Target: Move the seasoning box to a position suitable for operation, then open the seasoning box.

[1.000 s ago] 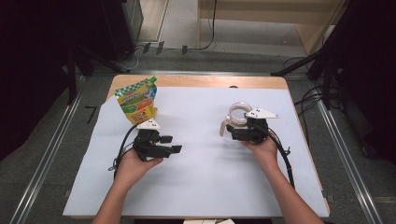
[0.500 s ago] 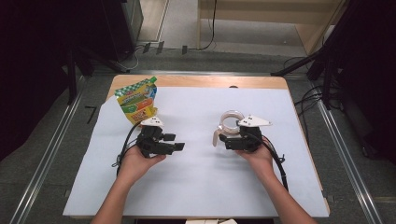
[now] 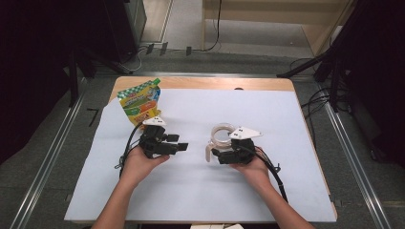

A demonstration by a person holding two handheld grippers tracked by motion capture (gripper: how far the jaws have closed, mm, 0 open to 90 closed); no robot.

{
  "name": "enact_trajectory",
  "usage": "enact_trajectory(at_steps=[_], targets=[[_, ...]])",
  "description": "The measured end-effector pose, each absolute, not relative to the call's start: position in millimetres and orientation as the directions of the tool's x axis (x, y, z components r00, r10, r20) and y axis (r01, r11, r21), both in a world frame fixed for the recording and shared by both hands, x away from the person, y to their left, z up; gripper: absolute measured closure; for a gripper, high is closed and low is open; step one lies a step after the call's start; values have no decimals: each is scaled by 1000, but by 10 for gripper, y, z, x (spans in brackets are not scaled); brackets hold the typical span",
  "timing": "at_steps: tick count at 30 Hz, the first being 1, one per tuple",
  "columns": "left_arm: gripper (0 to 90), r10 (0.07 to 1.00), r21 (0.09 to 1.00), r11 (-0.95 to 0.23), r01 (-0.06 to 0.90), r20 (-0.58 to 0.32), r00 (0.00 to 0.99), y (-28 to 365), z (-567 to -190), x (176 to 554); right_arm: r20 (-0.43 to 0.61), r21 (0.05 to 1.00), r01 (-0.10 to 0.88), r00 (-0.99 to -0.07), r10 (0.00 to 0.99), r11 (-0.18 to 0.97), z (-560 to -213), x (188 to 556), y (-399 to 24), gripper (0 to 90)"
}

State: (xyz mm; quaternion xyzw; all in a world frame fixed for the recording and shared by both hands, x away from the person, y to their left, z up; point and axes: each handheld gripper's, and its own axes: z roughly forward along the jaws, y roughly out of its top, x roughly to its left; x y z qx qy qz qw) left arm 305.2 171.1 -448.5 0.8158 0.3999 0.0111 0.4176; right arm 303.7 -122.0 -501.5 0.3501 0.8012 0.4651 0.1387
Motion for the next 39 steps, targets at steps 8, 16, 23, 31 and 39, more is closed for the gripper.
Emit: enact_trajectory(at_steps=[8,16,23,31,39], targets=[[413,657,693,-338,636,-310,687,1695,-4489,3046,78,858,389,-745,662,336,-5046,2919,-1074,120],[418,646,688,-353,634,-311,697,1645,-4500,3038,94,844,406,-757,647,352,-5089,2897,-1105,66],[437,641,689,-368,625,-299,707,1637,-4482,3014,26,796,412,-755,655,444,-5038,2805,-1140,5],[469,641,683,-369,631,-304,705,1597,-4510,3024,93,804,431,-772,629,410,-4925,2607,-1318,10],[556,629,686,-377,622,-303,716,1520,-4530,3004,167,812,459,-773,612,359,-4793,2448,-1605,178]])
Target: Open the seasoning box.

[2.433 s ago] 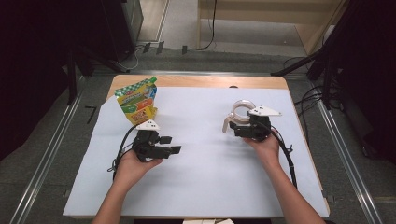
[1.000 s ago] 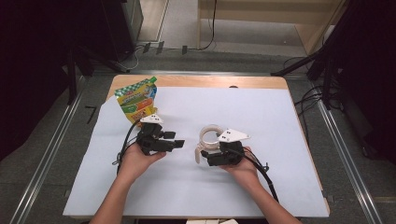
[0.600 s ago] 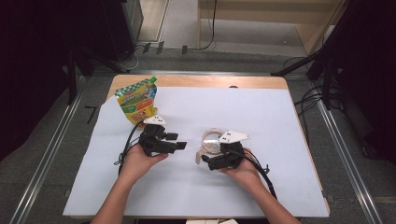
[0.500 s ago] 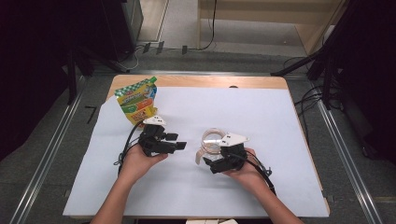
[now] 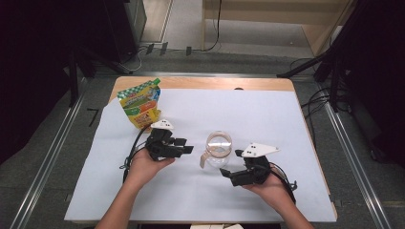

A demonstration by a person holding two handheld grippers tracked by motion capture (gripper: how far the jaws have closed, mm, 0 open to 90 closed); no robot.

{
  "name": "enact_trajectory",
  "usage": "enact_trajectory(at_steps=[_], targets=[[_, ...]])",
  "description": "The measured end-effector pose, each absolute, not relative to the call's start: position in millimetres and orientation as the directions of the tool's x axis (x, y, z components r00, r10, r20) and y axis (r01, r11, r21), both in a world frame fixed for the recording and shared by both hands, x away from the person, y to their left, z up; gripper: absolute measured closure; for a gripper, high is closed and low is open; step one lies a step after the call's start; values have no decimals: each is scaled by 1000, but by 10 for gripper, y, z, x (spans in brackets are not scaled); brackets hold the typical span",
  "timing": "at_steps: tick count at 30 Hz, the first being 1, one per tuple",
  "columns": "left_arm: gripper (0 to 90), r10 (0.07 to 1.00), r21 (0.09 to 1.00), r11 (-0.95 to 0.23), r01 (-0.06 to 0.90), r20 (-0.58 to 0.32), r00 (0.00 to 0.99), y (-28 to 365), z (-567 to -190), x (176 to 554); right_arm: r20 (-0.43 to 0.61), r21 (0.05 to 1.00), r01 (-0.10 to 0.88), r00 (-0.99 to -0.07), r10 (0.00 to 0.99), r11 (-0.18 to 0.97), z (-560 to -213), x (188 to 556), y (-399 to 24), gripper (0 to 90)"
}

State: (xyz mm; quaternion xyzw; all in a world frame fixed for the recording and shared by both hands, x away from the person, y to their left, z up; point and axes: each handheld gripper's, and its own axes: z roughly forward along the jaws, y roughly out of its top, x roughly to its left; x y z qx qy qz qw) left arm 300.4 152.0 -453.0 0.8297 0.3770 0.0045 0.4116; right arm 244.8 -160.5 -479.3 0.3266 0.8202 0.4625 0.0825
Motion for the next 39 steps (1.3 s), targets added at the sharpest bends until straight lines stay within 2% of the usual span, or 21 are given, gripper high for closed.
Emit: enact_trajectory(at_steps=[5,7,8,10,17,21,39], targets=[[716,630,683,-378,625,-305,714,1468,-4552,2998,145,821,439,-778,611,365,-4749,2413,-1722,366],[789,629,679,-391,622,-296,719,1443,-4558,2992,119,820,429,-775,620,379,-4754,2426,-1719,408],[815,623,676,-394,623,-302,722,1430,-4564,2992,115,820,425,-779,617,384,-4760,2439,-1718,481],[865,611,671,-403,622,-309,729,1396,-4575,2992,120,819,428,-779,615,382,-4770,2455,-1720,556],[897,588,661,-414,626,-331,738,1288,-4602,2974,132,811,451,-762,634,373,-4768,2464,-1717,898],[900,582,655,-424,625,-332,742,1249,-4636,2972,230,799,510,-749,622,318,-4797,2508,-1684,900],[900,527,673,-451,587,-331,783,994,-4643,2801,207,794,517,-725,657,321,-4872,2595,-1636,900]])
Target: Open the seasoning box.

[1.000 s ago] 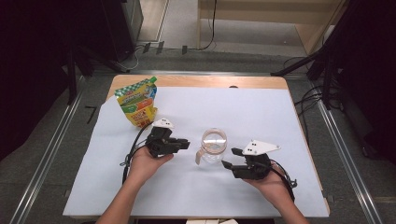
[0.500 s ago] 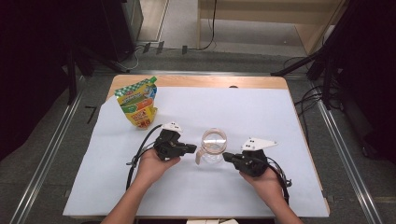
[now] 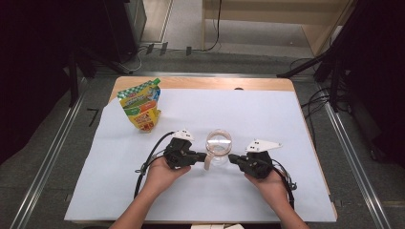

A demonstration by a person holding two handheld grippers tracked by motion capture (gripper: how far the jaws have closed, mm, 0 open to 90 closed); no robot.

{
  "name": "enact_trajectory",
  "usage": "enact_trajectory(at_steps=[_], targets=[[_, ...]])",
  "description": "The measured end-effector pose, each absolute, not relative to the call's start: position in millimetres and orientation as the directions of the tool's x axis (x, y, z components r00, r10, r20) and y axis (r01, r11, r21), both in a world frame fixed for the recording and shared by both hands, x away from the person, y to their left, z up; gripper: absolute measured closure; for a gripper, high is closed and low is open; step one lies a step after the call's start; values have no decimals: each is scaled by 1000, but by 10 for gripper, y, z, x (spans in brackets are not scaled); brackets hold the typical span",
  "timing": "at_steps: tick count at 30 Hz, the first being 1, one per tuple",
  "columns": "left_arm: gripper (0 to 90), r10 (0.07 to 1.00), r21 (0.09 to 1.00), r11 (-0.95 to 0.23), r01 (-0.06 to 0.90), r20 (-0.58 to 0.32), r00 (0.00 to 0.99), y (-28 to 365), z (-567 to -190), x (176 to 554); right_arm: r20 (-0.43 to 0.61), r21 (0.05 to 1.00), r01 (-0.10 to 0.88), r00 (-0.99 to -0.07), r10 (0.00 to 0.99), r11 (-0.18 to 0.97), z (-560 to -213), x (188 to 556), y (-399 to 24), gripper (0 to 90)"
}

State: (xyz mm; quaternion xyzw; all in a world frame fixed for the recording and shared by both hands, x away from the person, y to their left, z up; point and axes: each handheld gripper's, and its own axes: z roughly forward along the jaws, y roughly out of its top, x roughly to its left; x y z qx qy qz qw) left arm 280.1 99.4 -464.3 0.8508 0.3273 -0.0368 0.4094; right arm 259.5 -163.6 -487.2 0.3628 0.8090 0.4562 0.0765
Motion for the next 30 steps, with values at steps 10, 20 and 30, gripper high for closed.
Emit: enact_trajectory(at_steps=[10,20,30], targets=[[900,514,677,-455,579,-331,791,836,-4653,2735,201,793,522,-711,674,314,-4912,2653,-1597,900],[866,477,664,-468,583,-365,799,836,-4625,2727,220,783,530,-727,651,327,-4842,2587,-1607,900],[750,476,667,-475,575,-355,805,1118,-4528,2786,217,780,500,-780,588,376,-4732,2292,-1520,900]])
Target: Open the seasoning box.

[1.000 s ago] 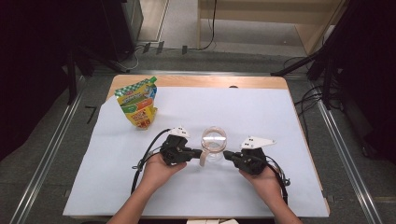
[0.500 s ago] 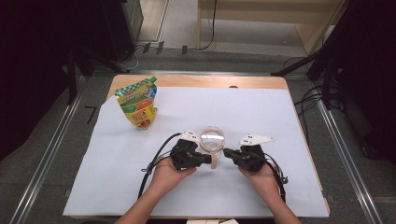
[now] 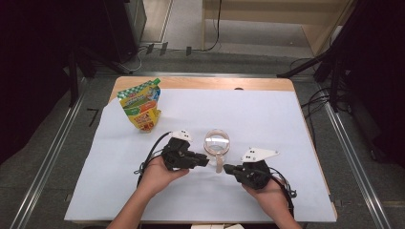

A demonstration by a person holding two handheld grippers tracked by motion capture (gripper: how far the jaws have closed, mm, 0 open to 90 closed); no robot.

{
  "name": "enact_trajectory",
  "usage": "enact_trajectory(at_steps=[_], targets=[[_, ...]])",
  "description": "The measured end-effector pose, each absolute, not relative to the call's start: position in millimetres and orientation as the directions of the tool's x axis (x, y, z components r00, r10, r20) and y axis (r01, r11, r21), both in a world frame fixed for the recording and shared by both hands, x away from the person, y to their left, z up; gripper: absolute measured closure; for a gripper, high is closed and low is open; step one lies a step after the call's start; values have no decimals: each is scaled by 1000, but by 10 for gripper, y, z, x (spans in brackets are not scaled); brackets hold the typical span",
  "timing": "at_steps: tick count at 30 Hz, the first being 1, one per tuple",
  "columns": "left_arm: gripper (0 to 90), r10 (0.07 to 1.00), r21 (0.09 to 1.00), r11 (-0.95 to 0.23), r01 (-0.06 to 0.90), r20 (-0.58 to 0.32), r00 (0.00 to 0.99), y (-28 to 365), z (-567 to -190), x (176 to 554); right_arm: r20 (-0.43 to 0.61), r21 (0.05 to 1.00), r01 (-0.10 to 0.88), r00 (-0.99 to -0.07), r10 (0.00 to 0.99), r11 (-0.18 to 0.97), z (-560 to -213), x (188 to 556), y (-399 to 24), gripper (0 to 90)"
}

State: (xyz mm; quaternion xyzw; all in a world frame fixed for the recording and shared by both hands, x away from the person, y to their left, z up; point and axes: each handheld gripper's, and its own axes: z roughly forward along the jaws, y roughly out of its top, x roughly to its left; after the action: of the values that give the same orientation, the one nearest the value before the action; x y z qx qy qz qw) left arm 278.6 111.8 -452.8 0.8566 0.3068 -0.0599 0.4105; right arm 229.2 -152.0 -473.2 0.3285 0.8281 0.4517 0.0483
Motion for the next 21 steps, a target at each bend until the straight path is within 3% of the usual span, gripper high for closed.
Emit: enact_trajectory(at_steps=[10,21], targets=[[575,535,678,-400,616,-373,758,1348,-4520,2892,237,771,494,-808,539,401,-4838,2243,-1234,900],[503,569,693,-371,618,-357,741,1443,-4514,2931,204,777,496,-781,590,388,-4974,2282,-1064,900]])
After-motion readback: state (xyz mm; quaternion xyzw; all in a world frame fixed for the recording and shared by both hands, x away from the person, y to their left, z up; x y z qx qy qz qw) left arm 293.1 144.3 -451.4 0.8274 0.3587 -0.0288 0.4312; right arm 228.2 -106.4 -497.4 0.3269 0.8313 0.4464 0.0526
